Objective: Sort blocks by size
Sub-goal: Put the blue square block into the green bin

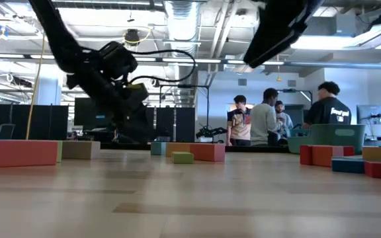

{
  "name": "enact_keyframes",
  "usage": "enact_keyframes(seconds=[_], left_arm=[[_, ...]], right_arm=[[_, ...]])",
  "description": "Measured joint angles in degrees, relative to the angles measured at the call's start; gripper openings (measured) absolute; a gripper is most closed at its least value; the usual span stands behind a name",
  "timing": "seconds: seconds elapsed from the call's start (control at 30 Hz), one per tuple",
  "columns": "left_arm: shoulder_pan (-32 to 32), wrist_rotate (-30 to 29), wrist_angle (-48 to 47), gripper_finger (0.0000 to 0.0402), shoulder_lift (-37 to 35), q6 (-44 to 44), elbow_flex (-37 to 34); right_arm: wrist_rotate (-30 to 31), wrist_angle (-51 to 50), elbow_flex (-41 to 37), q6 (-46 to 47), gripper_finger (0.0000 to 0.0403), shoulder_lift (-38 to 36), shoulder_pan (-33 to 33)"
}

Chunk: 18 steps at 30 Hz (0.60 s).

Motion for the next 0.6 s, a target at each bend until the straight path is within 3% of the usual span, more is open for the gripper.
enact_keyframes(seconds=[0.3, 0.6], left_arm=[[-0.04, -1.02, 9.72, 0.0247, 0.62, -3.13, -3.37], [-0.16, 3.73, 17.33, 0.0247, 10.52, -6.5, -0.96]], right_arm=[[-3.28, 4.89, -0.02, -3.16, 0.0282, 5.68, -3.5], [-6.06, 15.15, -0.02, -8.24, 0.0282, 7.9, -5.65]])
